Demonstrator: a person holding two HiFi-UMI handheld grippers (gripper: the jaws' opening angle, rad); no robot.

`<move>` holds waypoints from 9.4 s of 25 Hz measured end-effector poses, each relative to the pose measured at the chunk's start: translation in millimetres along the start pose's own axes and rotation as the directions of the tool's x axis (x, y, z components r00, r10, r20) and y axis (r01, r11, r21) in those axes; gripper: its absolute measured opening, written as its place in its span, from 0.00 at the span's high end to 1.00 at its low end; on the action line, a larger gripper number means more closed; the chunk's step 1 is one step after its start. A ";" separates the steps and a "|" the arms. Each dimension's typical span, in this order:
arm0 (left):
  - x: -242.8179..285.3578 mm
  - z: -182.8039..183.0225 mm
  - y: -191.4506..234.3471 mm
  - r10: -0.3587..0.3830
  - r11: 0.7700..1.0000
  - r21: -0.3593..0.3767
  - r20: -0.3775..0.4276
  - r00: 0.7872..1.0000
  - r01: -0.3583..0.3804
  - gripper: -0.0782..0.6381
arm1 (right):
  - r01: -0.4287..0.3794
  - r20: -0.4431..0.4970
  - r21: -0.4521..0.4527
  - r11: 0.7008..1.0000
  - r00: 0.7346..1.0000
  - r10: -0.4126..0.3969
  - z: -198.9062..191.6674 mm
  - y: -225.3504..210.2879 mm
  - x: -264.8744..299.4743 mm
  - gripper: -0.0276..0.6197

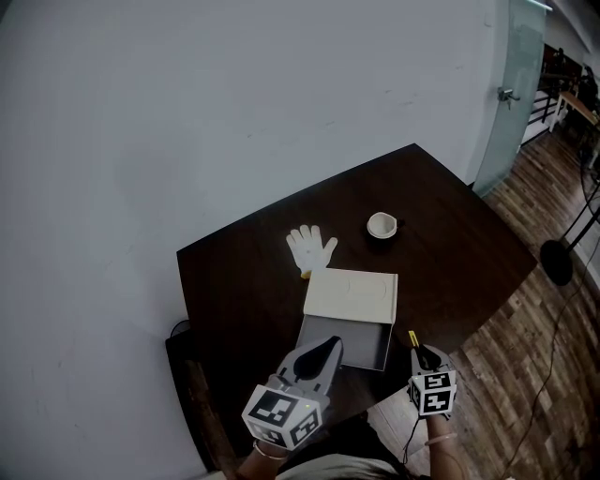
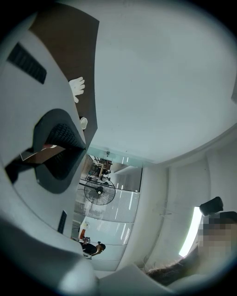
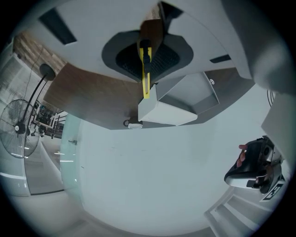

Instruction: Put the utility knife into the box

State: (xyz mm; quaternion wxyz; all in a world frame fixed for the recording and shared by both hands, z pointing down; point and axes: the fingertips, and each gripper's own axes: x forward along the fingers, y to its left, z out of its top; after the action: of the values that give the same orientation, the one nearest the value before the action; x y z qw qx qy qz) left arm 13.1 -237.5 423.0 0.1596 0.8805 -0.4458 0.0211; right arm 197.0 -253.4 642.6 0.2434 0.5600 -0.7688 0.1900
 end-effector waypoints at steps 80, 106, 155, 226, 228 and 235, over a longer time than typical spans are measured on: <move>-113.8 13.1 63.2 0.233 0.971 -0.075 0.112 0.966 -0.226 0.87 | -0.371 -0.221 -0.455 0.809 0.928 0.301 46.0 176.8 87.7 0.86; -118.2 5.5 88.9 0.319 0.945 -0.114 0.094 0.943 -0.308 0.87 | -0.501 -0.486 -0.432 0.750 0.830 0.275 4.7 183.3 134.0 0.86; -150.8 25.3 48.9 0.150 0.989 -0.009 0.110 0.983 -0.149 0.87 | -0.253 0.040 -0.215 0.943 0.963 0.267 94.6 196.1 -15.5 0.89; -109.3 10.3 -19.5 -0.023 0.992 0.125 0.033 0.999 0.019 0.87 | -0.164 0.413 -0.064 0.984 0.894 0.175 150.8 153.3 -196.5 0.95; -101.8 9.8 -17.7 -0.025 0.992 0.124 0.029 0.999 0.022 0.87 | -0.165 0.411 -0.056 0.985 0.895 0.173 151.4 148.0 -191.0 0.95; -78.4 13.2 -11.8 -0.032 0.991 0.127 0.038 0.999 0.027 0.87 | -0.177 0.399 -0.045 0.983 0.899 0.180 156.2 134.2 -169.1 0.95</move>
State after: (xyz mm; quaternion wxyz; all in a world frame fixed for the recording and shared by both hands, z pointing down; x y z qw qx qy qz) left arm -26.1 -173.9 393.4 0.0947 0.8956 -0.4336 0.0295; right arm 86.8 -171.4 414.3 0.0644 0.5133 -0.8511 0.0895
